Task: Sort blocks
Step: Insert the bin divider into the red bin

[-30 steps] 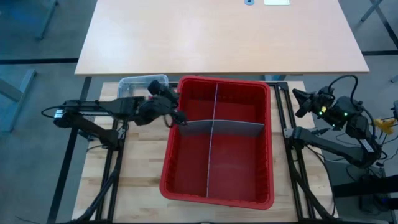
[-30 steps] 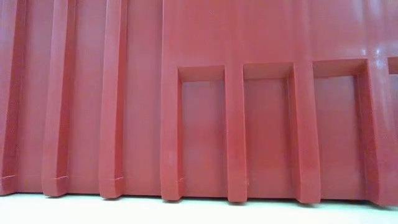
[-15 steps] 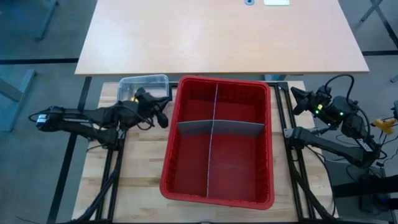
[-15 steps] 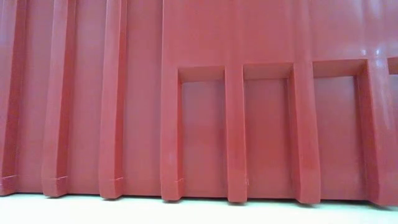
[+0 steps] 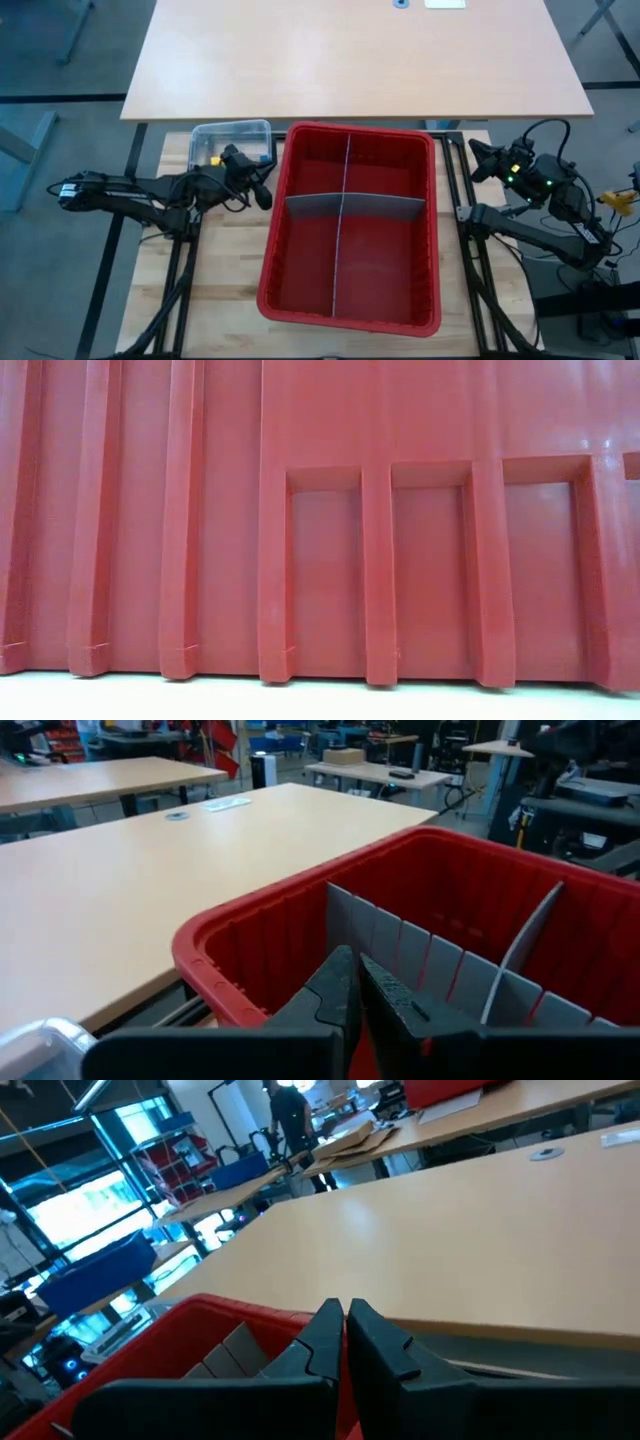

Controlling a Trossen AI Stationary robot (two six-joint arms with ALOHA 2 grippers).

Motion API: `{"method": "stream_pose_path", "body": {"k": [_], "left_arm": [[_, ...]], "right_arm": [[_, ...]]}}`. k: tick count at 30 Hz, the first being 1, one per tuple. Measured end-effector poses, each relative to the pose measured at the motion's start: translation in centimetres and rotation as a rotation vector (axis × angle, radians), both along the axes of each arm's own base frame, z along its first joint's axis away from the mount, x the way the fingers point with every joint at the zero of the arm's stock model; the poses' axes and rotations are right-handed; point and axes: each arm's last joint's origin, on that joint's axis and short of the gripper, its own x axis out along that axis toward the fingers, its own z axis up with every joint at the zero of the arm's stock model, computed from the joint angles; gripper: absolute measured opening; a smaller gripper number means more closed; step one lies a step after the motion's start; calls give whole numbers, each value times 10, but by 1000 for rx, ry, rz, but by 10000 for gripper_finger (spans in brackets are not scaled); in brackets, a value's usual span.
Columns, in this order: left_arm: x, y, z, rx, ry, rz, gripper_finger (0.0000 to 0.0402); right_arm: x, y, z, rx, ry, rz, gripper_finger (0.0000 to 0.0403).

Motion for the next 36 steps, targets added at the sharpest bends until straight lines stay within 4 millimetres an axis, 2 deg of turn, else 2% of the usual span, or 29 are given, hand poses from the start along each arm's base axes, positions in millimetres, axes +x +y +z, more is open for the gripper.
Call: {"method": "stream_pose_path", "body": {"k": [11, 18, 26, 30, 36], "left_arm": [[1, -3, -6, -17, 52, -116, 0], [0, -1, 8, 36, 91, -165, 9], [-4, 9, 23, 7, 177, -170, 75], [10, 12, 24, -32, 225, -249, 116], [38, 13, 18, -121, 425, -368, 162]], "right_arm": [[1, 0, -1, 4, 4, 0, 0], [1, 0, -1, 1, 8, 0, 0], [1, 0, -2, -5, 31, 3, 0], [1, 0, -3, -10, 46, 10, 0], [1, 0, -5, -1, 69, 12, 0]]}}
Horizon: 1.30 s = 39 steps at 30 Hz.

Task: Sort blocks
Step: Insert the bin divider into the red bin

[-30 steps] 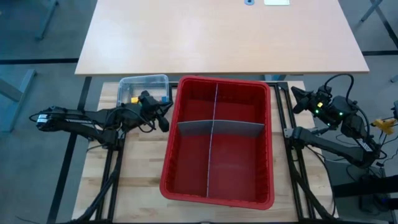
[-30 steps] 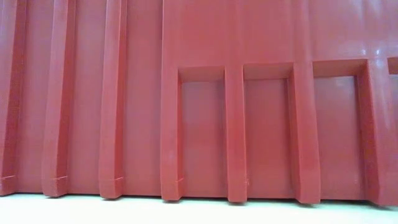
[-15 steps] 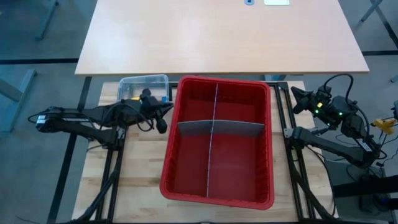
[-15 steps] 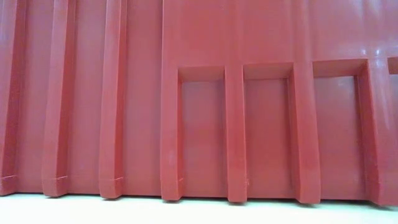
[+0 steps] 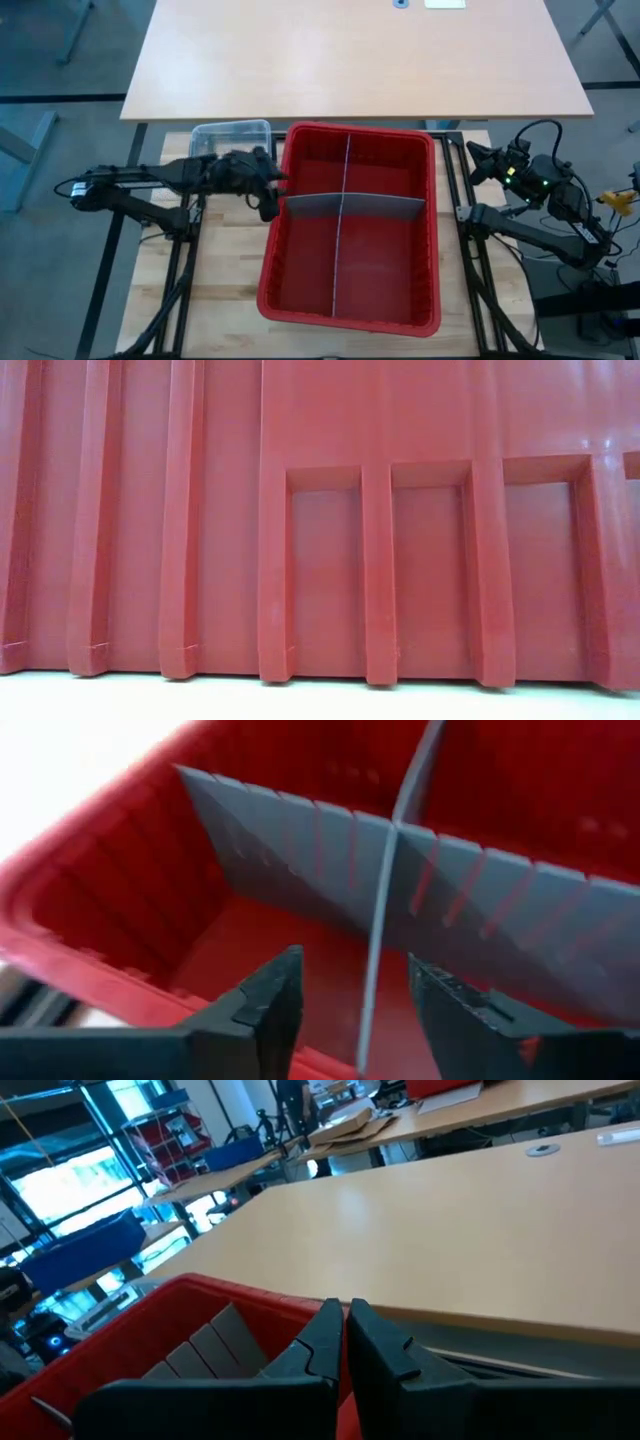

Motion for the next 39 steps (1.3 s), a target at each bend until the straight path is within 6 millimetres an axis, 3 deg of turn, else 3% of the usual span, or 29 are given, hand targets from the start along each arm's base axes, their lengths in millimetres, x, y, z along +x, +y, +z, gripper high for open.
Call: {"method": "stream_pose_path", "body": {"k": [6, 14, 21, 33, 39], "left_arm": [[21, 2, 10, 0, 157, -103, 178], [47, 14, 10, -69, 360, -212, 160], [64, 20, 6, -109, 393, -264, 142], [80, 24, -20, -111, 508, -323, 141], [81, 25, -17, -103, 479, -317, 130]], "right_arm": [[0, 0, -3, 7, 32, 6, 0], [0, 1, -3, 3, 40, 32, 0], [1, 1, -4, 9, 48, 59, 0], [2, 2, -4, 11, 55, 103, 0], [2, 2, -4, 13, 54, 109, 0]]}}
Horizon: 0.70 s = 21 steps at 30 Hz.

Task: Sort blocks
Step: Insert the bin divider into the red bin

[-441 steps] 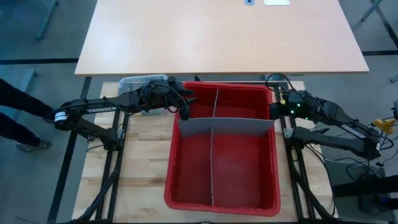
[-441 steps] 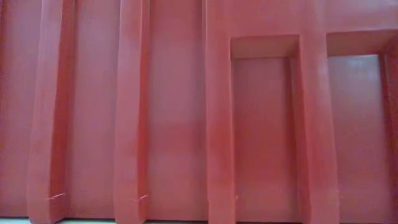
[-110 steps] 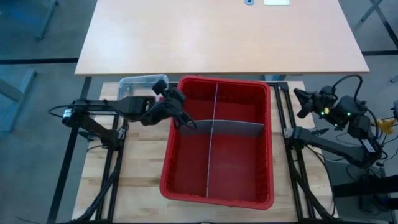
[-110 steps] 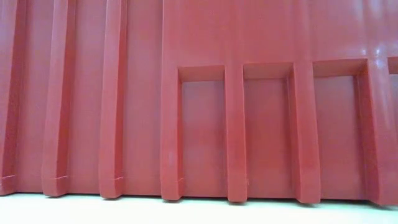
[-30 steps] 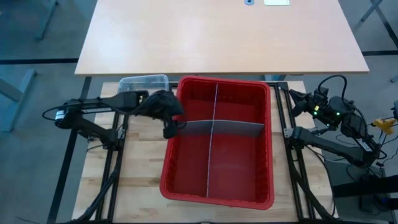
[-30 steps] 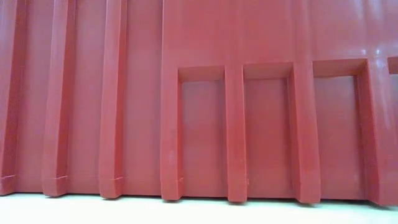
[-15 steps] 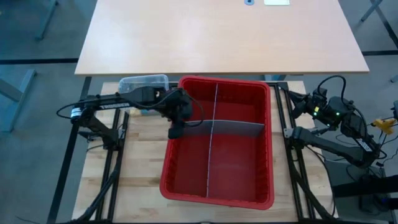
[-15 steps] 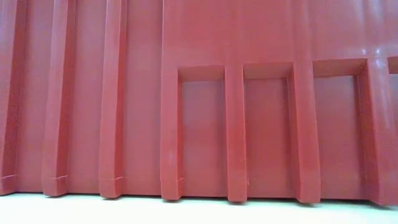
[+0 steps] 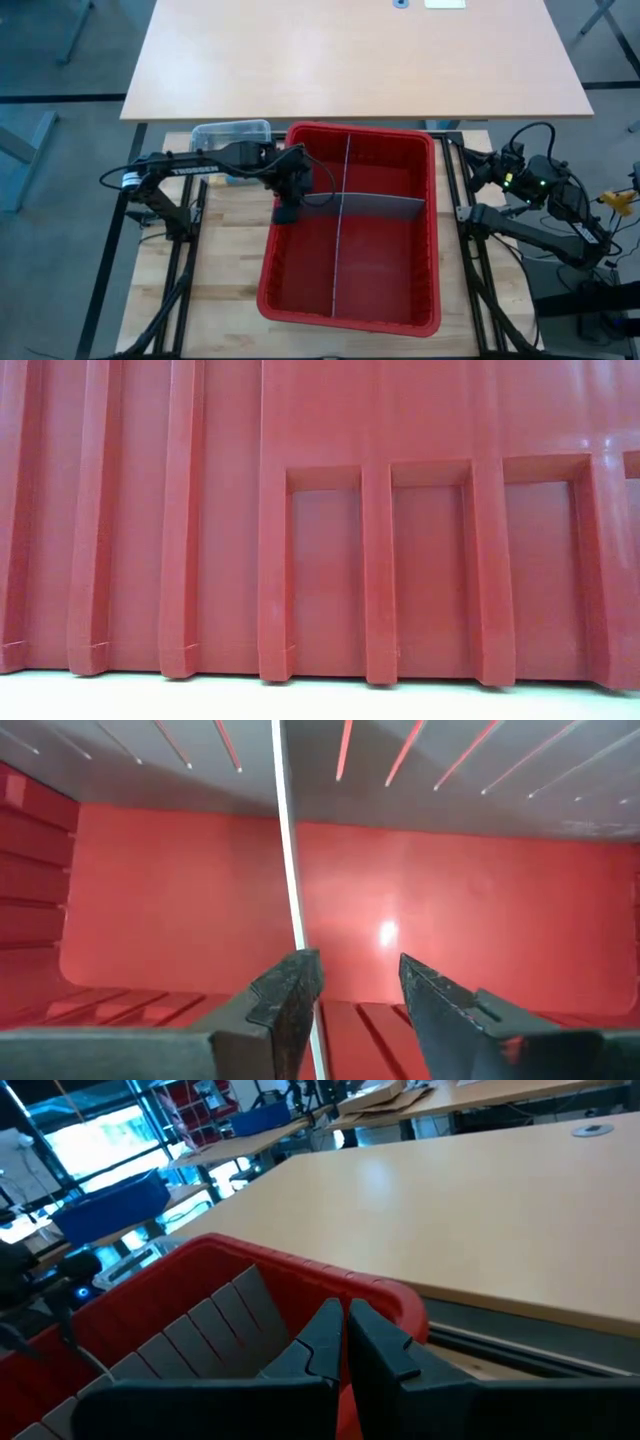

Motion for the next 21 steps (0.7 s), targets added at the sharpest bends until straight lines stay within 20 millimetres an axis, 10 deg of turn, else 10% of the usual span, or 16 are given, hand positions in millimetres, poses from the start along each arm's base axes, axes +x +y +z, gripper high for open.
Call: {"method": "stream_pose_path", "body": {"k": [21], "left_arm": [[13, 11, -11, 56, 53, 54, 192]], "right_arm": [[0, 0, 0, -1, 1, 0, 0]]}}
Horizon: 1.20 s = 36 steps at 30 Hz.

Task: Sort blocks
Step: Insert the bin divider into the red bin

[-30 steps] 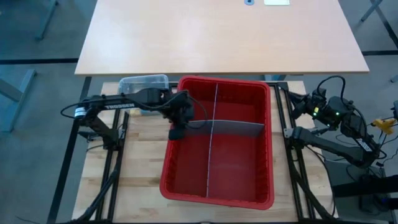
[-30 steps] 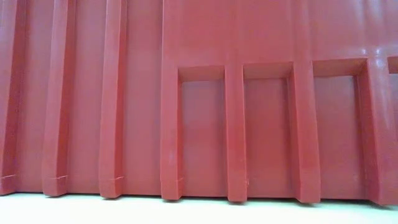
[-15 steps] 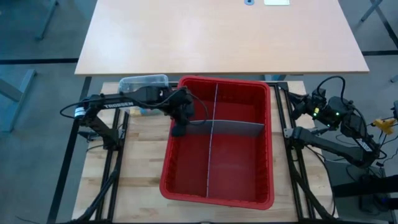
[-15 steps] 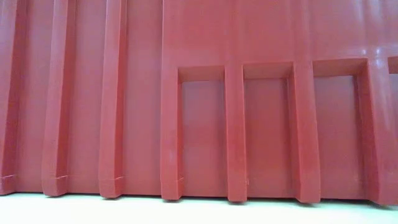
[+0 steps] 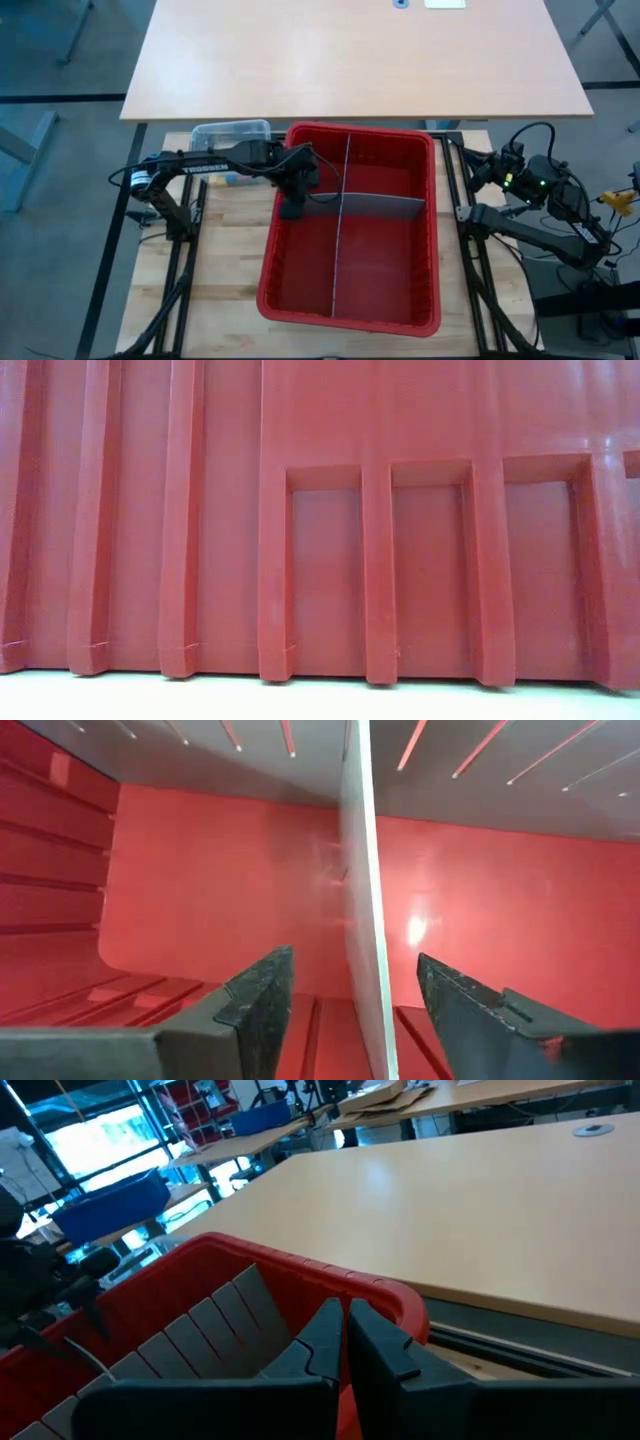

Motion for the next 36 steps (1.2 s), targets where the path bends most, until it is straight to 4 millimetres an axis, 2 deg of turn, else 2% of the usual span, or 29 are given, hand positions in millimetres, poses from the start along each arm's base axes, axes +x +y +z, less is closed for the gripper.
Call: {"method": "stream_pose_path", "body": {"k": [4, 7, 10, 15, 23, 36], "left_arm": [[0, 1, 0, 2, 2, -1, 179], [-1, 4, 0, 10, 6, 7, 153], [-3, 6, -1, -2, 26, 13, 108], [-10, 11, -6, -32, 80, 26, 12], [-7, 16, -4, -3, 43, 36, 1], [7, 19, 3, 24, -114, 34, 0]], "right_arm": [[0, 0, 0, 0, 0, 0, 0], [0, 0, 0, 0, 1, 0, 0], [0, 0, 0, -2, 2, 0, 0], [0, 0, 0, -10, 9, 1, 0], [0, 0, 0, -13, 12, 2, 0], [0, 0, 0, -12, 12, 2, 0]]}}
